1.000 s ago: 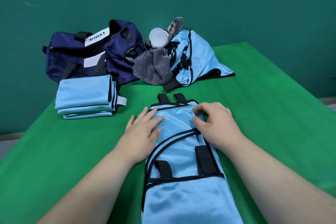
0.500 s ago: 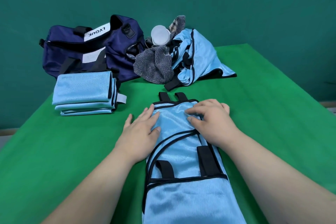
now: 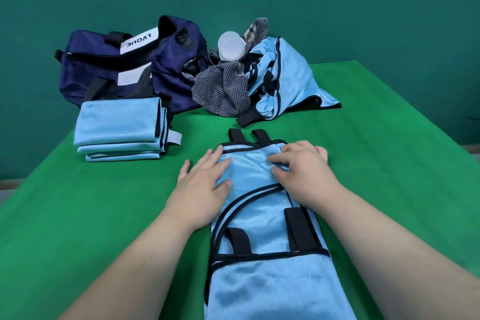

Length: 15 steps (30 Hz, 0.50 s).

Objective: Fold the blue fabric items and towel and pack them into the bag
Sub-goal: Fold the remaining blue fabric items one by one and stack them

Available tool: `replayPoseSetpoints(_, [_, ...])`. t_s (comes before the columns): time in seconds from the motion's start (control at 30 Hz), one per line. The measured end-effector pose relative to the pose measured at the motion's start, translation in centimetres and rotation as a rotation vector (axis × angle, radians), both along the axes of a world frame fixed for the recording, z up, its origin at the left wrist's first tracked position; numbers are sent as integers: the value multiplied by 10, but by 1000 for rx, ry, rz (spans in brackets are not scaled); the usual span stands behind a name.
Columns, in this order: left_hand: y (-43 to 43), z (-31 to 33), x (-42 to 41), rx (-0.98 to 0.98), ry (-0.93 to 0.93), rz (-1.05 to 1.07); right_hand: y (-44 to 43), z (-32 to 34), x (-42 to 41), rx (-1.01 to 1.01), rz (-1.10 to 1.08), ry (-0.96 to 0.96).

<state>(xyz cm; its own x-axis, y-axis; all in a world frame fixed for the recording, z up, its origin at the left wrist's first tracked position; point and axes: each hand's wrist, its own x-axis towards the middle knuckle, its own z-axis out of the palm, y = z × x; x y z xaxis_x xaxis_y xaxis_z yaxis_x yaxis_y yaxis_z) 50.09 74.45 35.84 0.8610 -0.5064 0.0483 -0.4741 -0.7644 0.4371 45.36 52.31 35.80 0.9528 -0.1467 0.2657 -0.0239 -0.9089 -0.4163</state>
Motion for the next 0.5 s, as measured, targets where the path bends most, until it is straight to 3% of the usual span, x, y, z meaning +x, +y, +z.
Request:
replayPoseSetpoints(0.23, [3,0,-2,-78,9,-78,-6,2,-4,84,-89,-69])
replayPoseSetpoints(0.5, [-3,-1,0,139,-11,-76,-8,3,-7,14,-151,62])
